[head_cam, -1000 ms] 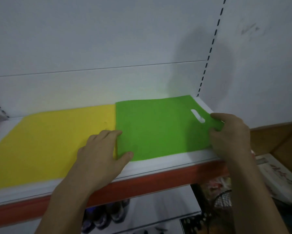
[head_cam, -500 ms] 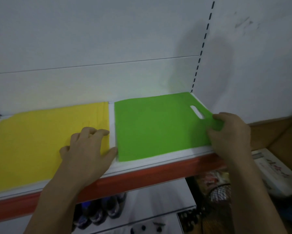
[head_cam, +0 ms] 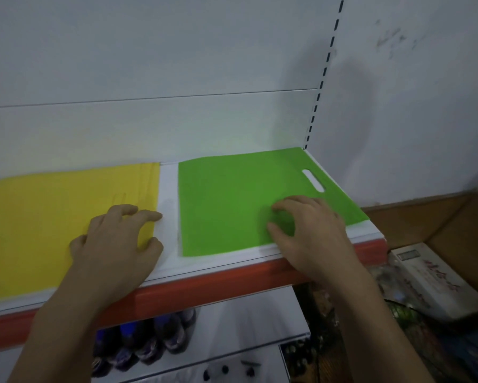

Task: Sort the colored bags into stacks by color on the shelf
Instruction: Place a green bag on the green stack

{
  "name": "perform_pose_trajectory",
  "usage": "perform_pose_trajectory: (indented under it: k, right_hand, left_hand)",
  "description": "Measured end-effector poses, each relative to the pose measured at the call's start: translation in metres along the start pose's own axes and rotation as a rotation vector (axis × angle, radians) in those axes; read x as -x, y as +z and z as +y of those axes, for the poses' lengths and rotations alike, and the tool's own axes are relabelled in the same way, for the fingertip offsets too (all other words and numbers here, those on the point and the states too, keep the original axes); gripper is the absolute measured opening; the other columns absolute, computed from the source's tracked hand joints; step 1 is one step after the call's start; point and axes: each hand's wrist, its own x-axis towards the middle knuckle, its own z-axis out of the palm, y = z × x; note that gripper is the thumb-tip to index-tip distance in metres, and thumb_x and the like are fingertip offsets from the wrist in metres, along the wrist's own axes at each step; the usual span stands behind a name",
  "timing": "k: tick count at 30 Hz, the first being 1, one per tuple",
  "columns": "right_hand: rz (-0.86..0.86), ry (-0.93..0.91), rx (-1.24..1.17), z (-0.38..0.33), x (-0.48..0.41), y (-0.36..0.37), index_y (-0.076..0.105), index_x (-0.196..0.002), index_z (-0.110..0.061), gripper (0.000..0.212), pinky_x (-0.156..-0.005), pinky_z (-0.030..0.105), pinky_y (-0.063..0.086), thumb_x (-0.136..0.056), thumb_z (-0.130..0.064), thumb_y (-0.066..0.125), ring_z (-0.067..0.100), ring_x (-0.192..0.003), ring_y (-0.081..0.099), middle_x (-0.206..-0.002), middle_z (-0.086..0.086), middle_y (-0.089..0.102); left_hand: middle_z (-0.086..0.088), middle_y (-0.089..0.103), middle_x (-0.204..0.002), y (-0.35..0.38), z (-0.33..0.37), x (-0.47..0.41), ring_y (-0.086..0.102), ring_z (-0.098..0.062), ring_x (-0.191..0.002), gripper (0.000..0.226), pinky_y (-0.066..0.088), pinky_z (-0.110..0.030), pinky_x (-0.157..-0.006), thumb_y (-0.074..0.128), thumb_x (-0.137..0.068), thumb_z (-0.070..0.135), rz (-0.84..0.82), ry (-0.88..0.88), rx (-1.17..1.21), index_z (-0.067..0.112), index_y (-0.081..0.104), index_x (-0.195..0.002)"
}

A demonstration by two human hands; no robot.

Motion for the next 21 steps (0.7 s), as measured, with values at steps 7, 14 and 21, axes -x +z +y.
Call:
perform_pose_trajectory:
  k: [7, 14, 21]
  right_hand:
    - [-0.019, -0.014, -0.001, -0.011, -0.005, 0.004, 0.059, -0.129, -0.033, 0.042, -0.110, 0.048, 0.036, -0.091, -0.050, 0.057, 0.020, -0.130, 0.044, -0.140, -0.010, 0.055]
    - [0.092, -0.094, -0.095, -0.058, 0.004, 0.007, 0.065, -0.121, -0.032, 0.033, -0.106, 0.049, 0.040, -0.090, -0.044, 0.062, 0.020, -0.125, 0.051, -0.130, -0.009, 0.063]
    - [0.106, -0.261, -0.235, -0.193, 0.036, 0.035, 0.066, -0.122, -0.025, 0.037, -0.105, 0.042, 0.041, -0.090, -0.042, 0.061, 0.020, -0.124, 0.052, -0.127, -0.006, 0.065]
  left_hand:
    - [0.006, 0.042, -0.143, -0.005, -0.013, 0.000, 0.038, -0.025, -0.133, 0.043, 0.034, -0.055, -0.102, 0.060, -0.085, 0.039, 0.008, -0.022, 0.042, 0.045, 0.056, -0.128]
    - [0.007, 0.039, -0.147, -0.030, -0.050, 0.016, 0.036, -0.020, -0.136, 0.071, 0.030, -0.055, -0.104, 0.027, -0.073, 0.077, 0.093, 0.104, 0.056, 0.044, 0.051, -0.132]
    - [0.003, 0.044, -0.147, -0.087, -0.176, 0.059, 0.041, -0.023, -0.135, 0.068, 0.037, -0.059, -0.101, 0.030, -0.078, 0.075, 0.212, 0.077, -0.019, 0.039, 0.055, -0.130]
